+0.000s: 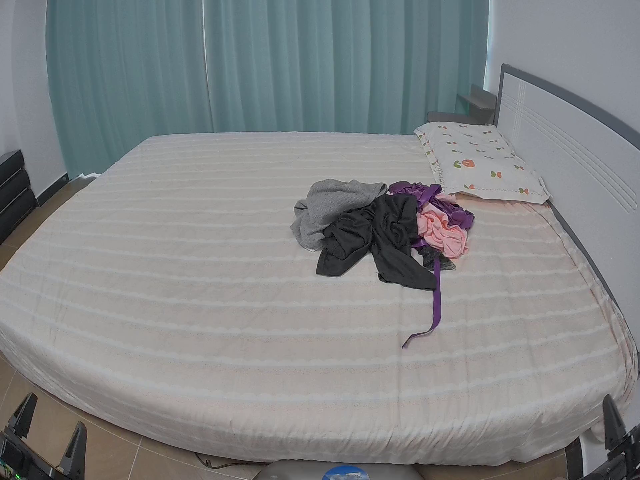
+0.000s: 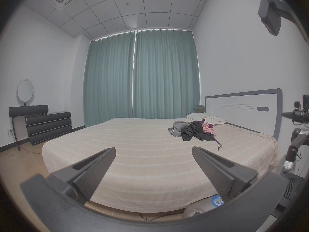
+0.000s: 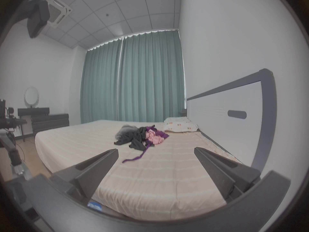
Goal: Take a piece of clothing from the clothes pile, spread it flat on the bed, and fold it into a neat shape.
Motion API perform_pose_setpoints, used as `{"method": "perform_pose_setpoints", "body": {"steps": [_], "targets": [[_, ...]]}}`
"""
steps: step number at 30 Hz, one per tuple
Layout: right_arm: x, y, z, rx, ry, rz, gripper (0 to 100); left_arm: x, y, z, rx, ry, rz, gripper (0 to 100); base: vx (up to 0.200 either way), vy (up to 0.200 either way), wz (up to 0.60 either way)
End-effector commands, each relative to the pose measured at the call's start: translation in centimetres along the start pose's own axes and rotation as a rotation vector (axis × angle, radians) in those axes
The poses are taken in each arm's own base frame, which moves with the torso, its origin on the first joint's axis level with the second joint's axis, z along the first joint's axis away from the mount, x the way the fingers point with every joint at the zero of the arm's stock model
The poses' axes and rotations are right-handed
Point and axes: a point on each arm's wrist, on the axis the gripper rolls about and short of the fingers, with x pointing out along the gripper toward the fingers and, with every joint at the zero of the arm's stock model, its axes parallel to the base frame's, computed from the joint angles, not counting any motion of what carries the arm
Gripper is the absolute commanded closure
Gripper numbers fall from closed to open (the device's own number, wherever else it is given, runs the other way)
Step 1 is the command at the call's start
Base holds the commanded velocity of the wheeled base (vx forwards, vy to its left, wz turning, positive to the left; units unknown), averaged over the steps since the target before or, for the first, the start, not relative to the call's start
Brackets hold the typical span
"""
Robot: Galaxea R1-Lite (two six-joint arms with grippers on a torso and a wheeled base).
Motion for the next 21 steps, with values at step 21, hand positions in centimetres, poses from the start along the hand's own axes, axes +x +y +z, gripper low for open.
{"method": "perform_pose_setpoints", "body": {"steps": [21], "targets": [[27.5, 4.4, 1.5, 0.211, 0.668, 0.234, 0, 0.0, 0.0, -0.5, 0.000, 0.004, 0.000, 0, 0.000, 0.000, 0.00]]}}
